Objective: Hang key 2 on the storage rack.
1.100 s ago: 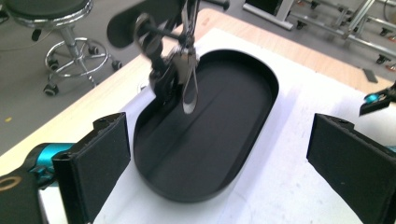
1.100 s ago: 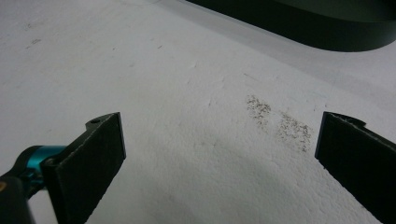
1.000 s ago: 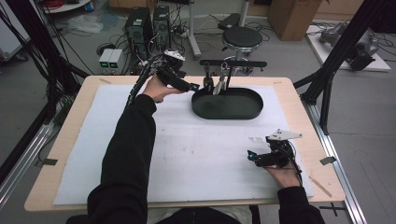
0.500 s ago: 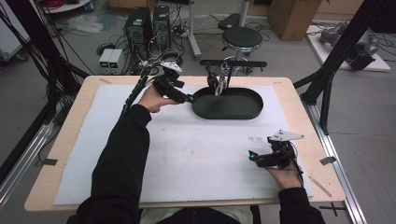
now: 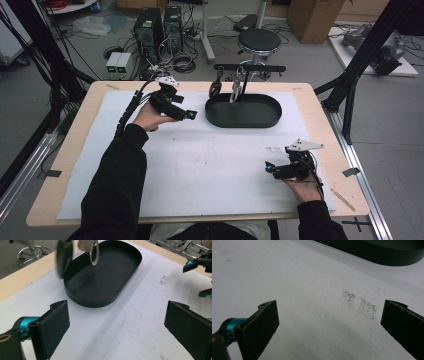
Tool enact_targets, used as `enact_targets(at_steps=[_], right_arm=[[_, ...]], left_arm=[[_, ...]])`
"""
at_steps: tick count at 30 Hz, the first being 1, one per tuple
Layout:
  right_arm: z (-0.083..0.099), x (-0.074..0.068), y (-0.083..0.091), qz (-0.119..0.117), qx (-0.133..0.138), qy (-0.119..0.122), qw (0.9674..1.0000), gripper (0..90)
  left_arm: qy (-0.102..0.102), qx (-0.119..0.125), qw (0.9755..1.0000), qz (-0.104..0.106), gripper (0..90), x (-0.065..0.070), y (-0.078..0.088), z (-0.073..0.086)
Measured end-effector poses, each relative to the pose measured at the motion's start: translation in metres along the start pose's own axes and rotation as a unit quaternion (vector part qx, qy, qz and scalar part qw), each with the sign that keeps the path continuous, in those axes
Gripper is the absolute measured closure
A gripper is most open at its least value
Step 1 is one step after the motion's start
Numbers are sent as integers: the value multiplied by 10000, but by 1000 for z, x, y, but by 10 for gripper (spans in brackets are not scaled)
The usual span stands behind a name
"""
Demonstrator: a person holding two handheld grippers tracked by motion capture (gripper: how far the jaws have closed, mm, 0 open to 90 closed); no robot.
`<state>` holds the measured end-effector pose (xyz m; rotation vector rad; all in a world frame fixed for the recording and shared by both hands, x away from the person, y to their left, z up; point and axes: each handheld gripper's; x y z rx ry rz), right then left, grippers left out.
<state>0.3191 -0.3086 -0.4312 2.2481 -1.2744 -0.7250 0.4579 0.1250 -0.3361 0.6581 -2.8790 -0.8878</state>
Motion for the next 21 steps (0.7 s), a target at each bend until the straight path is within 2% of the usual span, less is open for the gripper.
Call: enact_targets(at_steps=[8, 12, 21], right_arm=[[0, -1, -1, 0, -1, 24, 10000, 8], [0, -2, -2, -11, -27, 22, 10000, 9], [-1, -2, -3, -22, -37, 55, 10000, 9]], left_arm=[[62, -22, 9999, -143, 65, 5, 13, 16], [169, 11, 9996, -223, 65, 7, 20, 25], [352, -87, 9985, -415, 66, 10, 30, 52]])
Point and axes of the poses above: each handheld gripper's, and its own axes: y roughly backward along the jaws, z roughly out of its underside, x roughly to its right, and after that the axes turned 15 degrees about -y, right-handed
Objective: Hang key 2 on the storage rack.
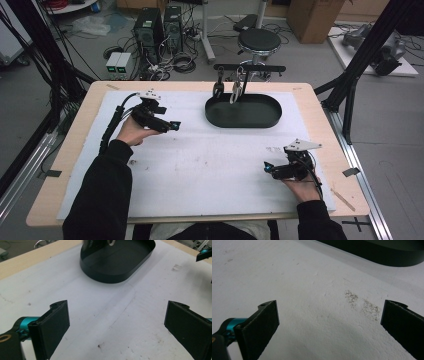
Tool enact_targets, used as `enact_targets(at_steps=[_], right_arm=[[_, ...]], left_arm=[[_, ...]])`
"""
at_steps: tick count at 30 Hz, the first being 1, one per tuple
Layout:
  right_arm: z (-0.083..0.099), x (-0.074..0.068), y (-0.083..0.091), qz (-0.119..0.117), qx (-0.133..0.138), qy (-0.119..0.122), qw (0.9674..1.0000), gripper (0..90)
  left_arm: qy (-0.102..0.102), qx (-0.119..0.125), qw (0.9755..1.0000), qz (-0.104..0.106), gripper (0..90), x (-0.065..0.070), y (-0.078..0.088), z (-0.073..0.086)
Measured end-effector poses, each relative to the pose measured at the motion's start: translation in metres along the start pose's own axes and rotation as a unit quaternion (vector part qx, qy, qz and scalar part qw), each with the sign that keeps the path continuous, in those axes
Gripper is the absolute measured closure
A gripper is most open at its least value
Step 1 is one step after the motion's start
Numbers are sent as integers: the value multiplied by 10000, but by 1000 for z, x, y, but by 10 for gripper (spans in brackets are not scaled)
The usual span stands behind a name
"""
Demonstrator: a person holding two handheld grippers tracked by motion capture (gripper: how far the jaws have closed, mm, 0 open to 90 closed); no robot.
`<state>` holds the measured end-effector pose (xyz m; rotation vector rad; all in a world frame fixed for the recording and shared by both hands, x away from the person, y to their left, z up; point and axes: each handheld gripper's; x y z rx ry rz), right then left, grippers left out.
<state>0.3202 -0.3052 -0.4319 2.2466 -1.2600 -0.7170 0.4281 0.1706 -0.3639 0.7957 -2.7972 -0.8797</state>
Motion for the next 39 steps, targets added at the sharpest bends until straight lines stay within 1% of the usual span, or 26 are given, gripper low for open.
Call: enact_targets(at_steps=[1, 3, 6, 9, 13, 14, 15, 18, 19, 20, 21, 23, 24, 26, 28, 31, 32, 34, 39], right_arm=[[0, 0, 0, -6, -1, -11, 10000, 8], [0, -1, 0, -8, -1, -17, 10000, 9], [0, -1, 0, -6, -24, -17, 10000, 8], [0, -1, 0, -19, -16, -17, 10000, 8], [0, -1, -1, -28, -36, -12, 10000, 8], [0, -1, -1, -44, -43, -4, 10000, 8], [1, -2, -1, -55, -52, -29, 10000, 8], [2, -4, 1, -72, -61, -12, 10000, 8], [3, -5, 2, -77, -54, 20, 10000, 8], [4, -6, 3, -74, -57, 53, 9999, 8], [5, -6, 3, -76, -65, 43, 9999, 8], [5, -6, 3, -70, -80, 16, 9999, 8], [5, -6, 3, -69, -77, 11, 9999, 8], [5, -6, 4, -76, -67, 47, 9999, 8], [5, -7, 4, -74, -76, 40, 9999, 8], [5, -7, 4, -65, -88, 27, 9999, 8], [5, -7, 3, -67, -85, 20, 9999, 8], [5, -7, 3, -59, -73, 37, 9999, 8], [5, -6, 3, -62, -87, 50, 9999, 8]], left_arm=[[33, 10, 10000, -27, 65, 0, 2, 4], [51, -57, 9999, -86, 65, 1, 4, 9], [19, -159, 9997, -196, 65, 4, 7, 14], [-5, -248, 9995, -195, 65, 9, 12, 20], [-19, -291, 9994, -202, 66, 13, 19, 28], [9, -309, 9993, -202, 66, 14, 21, 31], [10, -362, 9992, -180, 66, 15, 24, 34], [35, -402, 9991, -126, 65, 18, 29, 42], [31, -476, 9988, -120, 66, 20, 32, 45], [3, -588, 9983, -55, 66, 21, 34, 47], [31, -634, 9980, 9, 65, 22, 35, 49], [95, -837, 9961, 259, 65, 24, 37, 53], [125, -889, 9954, 326, 65, 25, 39, 55], [95, -883, 9957, 251, 66, 30, 43, 60], [147, -890, 9956, 235, 66, 32, 47, 64], [116, -930, 9955, 166, 66, 36, 52, 70], [137, -951, 9952, 167, 66, 37, 54, 72], [92, -990, 9950, 108, 66, 40, 58, 76], [83, -1007, 9949, 20, 76, 44, 67, 88]])
Point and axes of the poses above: each handheld gripper's, and its own axes: y roughly backward along the jaws, z roughly out of its underside, x roughly to its right, and after that the axes turned 15 degrees about -y, right-handed
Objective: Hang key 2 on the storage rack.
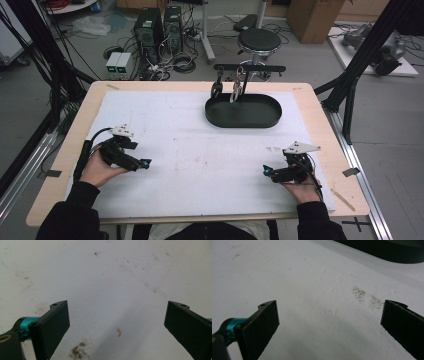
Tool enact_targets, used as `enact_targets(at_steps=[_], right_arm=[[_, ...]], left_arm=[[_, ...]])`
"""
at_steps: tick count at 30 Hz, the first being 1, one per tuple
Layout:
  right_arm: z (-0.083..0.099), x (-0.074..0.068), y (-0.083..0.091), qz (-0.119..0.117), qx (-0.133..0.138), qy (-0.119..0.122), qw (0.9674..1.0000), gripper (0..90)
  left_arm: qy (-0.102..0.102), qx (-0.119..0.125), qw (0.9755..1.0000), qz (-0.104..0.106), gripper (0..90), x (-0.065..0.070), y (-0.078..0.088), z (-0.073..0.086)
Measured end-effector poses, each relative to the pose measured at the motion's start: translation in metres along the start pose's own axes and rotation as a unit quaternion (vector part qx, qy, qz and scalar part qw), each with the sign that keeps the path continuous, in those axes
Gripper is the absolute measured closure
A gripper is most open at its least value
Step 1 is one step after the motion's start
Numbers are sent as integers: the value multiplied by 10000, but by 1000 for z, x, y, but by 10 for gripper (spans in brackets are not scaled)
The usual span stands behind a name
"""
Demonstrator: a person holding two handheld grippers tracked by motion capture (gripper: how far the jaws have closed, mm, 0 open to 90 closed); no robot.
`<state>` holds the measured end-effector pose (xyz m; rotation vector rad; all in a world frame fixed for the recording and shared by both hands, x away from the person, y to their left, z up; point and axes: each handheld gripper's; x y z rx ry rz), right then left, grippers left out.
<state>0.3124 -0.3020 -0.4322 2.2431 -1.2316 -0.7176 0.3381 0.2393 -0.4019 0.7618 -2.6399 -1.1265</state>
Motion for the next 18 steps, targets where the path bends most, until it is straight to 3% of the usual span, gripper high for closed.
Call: enact_targets(at_steps=[10, 13, 18], right_arm=[[1, -1, 1, -12, 6, -5, 10000, 8], [1, -1, 1, -20, -2, -12, 10000, 8], [1, -3, 1, -41, -3, 13, 10000, 8]], left_arm=[[-21, 124, 9996, -258, 84, 12, 9, 24], [-26, 109, 9989, -454, 88, 16, 11, 30], [69, 186, 9981, -586, 88, 15, 13, 35]])
Point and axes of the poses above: each handheld gripper's, and its own axes: y roughly backward along the jaws, z roughly out of its underside, x roughly to its right, and after that the axes turned 15 degrees about -y, right-handed
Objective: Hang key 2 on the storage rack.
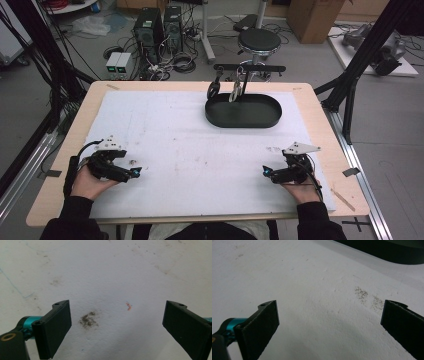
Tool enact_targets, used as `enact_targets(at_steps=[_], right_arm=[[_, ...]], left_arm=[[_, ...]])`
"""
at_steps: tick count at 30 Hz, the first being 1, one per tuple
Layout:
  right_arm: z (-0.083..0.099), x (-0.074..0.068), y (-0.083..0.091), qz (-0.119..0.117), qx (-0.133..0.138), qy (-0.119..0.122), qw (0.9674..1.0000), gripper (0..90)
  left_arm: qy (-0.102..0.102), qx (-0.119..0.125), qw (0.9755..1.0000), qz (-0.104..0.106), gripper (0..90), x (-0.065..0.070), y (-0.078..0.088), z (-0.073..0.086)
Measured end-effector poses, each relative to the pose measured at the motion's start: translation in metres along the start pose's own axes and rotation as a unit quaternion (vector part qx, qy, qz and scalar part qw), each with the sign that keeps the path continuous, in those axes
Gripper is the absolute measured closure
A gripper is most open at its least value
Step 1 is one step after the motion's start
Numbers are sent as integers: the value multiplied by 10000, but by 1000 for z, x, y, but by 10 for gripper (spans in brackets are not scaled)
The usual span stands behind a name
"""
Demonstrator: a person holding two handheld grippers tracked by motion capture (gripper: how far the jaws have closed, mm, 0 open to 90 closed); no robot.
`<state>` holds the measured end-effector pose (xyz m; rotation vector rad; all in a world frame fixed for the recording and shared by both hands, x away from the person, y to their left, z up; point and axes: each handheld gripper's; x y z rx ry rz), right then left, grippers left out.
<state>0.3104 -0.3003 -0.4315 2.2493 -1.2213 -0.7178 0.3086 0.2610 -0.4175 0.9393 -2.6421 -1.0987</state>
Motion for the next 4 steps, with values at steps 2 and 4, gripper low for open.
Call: enact_targets(at_steps=[2, 4], right_arm=[[0, 0, 0, -1, -3, 15, 10000, 8], [0, 0, 0, 2, 2, 6, 10000, 8]], left_arm=[[9, 25, 10000, -41, 88, 0, 1, 0], [22, 29, 10000, -29, 88, 0, 1, 0]])
Point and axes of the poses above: each handheld gripper's, and its own axes: y roughly backward along the jaws, z roughly out of its underside, x roughly to its right, and after that the axes turned 15 degrees about -y, right-handed
